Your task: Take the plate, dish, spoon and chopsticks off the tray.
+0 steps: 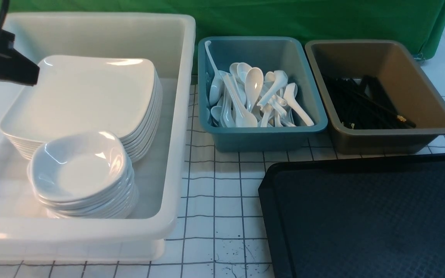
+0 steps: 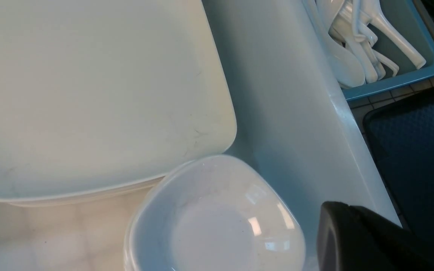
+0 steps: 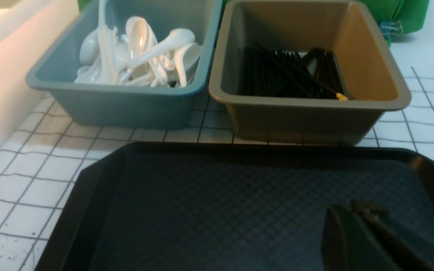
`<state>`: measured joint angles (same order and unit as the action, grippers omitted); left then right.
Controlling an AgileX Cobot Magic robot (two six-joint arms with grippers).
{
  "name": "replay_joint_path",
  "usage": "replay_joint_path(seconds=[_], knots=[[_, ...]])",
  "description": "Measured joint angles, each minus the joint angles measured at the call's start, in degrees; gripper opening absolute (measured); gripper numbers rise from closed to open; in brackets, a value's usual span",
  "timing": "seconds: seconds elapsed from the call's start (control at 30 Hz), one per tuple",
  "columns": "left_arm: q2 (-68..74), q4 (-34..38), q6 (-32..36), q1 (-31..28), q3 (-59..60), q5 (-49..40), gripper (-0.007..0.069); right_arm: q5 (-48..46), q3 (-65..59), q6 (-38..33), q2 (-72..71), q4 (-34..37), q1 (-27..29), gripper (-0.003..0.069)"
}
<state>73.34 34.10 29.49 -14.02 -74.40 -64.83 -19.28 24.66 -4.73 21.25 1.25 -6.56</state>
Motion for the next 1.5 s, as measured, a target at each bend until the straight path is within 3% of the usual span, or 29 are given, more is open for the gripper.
replay_joint_path(seconds=[0.5, 0.9, 1.13, 1.5], knots=[[0.00, 0.00, 0.06, 0.00, 0.00, 0.13, -0.0003, 0.00, 0.00, 0.00, 0.00, 0.00, 0.00, 0.0085], [0.00, -0.46, 0.07, 0.00, 0.00, 5.54, -0.0003, 1.38, -0.43, 0.00, -5.46, 0.00, 0.00, 0.0115], [0.00, -1.48, 0.07, 0.00, 0.00, 5.54, -0.0003, 13.52, -9.94, 0.00, -11.48, 0.00, 0.00, 0.0133], [0.00, -1.83, 0.07, 0.00, 0.00, 1.92, -0.0003, 10.78, -19.85, 0.00, -19.76, -3.42, 0.07, 0.0169]])
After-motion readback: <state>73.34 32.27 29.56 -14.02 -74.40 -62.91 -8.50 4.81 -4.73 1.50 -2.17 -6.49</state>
